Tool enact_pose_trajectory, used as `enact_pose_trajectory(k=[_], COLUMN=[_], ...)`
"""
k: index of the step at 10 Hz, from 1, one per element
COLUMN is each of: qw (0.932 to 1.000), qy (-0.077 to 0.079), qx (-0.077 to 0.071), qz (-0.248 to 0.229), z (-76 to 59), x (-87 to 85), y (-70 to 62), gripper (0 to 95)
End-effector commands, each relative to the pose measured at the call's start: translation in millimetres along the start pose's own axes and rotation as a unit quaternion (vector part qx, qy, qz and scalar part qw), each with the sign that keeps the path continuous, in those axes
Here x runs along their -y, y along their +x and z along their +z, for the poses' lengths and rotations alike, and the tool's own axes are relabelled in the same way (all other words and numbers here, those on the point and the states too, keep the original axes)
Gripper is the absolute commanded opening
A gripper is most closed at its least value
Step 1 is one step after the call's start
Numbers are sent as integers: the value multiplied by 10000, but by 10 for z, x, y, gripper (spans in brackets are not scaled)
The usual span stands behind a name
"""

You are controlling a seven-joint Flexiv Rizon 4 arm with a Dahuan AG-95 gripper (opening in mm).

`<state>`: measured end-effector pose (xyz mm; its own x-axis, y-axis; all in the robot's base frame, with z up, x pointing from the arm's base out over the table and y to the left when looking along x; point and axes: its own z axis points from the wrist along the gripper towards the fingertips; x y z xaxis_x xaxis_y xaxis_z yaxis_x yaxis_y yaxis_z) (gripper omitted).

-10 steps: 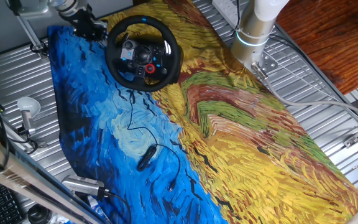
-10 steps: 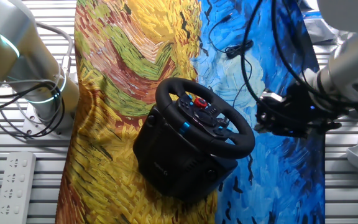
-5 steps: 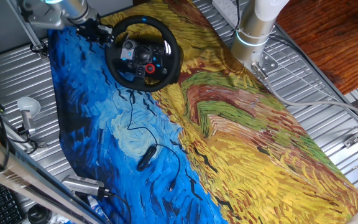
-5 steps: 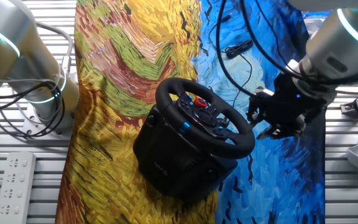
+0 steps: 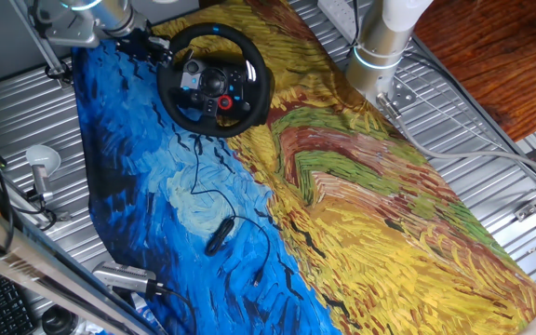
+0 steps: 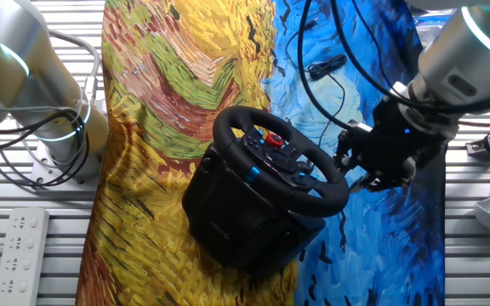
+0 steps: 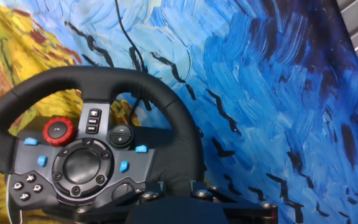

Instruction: Rotate the steering wheel 90 degrees clockwise

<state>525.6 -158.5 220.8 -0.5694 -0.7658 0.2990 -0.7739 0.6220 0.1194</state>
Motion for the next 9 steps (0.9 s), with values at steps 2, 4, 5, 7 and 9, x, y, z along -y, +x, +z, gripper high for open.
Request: enact_pose_trajectory(k=[2, 4, 5, 7, 9], qw=[10000, 9999, 9999, 9999, 10000], qy=[57, 73, 74, 57, 74], qx=[51, 71, 66, 102, 57], qz=[-35, 42, 51, 40, -8], z=[5, 6, -17, -85, -127], x=[2, 20, 47, 96, 117], y=[-5, -33, -56, -86, -117], gripper=[190, 190, 190, 190, 380])
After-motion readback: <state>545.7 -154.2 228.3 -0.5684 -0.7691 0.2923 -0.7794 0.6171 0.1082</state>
